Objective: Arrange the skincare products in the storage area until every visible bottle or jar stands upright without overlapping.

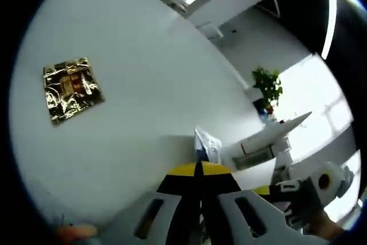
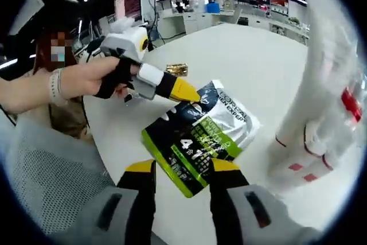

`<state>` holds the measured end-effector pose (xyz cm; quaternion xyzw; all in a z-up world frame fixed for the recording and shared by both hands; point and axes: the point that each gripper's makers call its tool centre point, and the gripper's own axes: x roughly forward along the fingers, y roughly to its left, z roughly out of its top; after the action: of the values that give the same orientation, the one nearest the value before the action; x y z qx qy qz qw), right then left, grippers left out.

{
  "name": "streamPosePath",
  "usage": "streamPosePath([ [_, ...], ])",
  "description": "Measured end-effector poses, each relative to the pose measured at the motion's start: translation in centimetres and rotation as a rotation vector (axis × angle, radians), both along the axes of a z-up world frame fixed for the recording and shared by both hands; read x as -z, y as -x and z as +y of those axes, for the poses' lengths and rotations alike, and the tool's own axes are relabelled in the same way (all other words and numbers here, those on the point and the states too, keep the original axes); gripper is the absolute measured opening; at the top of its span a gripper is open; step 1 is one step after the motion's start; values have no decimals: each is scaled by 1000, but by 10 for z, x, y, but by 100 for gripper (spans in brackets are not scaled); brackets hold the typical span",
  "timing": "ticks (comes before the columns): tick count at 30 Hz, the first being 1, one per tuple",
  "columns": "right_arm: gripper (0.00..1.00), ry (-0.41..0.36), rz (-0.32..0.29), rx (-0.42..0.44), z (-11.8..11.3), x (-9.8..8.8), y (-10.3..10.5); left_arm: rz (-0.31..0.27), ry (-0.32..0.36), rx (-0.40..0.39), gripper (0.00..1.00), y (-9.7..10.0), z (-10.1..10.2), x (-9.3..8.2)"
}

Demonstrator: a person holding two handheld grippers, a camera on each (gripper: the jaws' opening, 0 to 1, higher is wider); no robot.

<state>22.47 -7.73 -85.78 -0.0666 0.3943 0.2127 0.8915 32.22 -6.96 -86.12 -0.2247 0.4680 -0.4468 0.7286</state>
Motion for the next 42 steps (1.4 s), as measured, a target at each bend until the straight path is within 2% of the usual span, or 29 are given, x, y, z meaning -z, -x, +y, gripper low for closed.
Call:
streamPosePath([
  [4, 47, 112, 16, -63, 1, 12, -1, -8, -7, -5, 0, -1, 0, 0],
  [9, 54, 164, 44, -100, 3, 27, 0, -13, -14, -5, 0, -2, 0, 1],
  [10, 55, 155, 26, -99, 3, 24, -2, -12, -15, -6, 0, -2, 0, 1],
  [24, 49, 180, 23, -21, -25, 21, -2, -5, -30, 12, 0, 2, 1, 5],
  [28, 39, 190, 30, -31, -28, 21, 0, -14, -44, 21, 0, 2, 2, 7],
  [31, 35, 203, 40, -41, -29, 21, 2, -15, -74, 83, 0, 9, 2, 10],
  [34, 32, 208, 38, -53, -29, 21, 2, -36, -97, 111, 0, 11, 1, 11],
  [37, 23, 197, 53, -64, -26, 22, 5, -47, -108, 136, 1, 14, -3, 12],
  [40, 22, 209, 50, -67, -28, 22, 5, -76, -142, 171, 3, 19, -4, 16],
  [42, 21, 192, 55, -57, -29, 23, 5, -74, -134, 165, 4, 18, -5, 14],
])
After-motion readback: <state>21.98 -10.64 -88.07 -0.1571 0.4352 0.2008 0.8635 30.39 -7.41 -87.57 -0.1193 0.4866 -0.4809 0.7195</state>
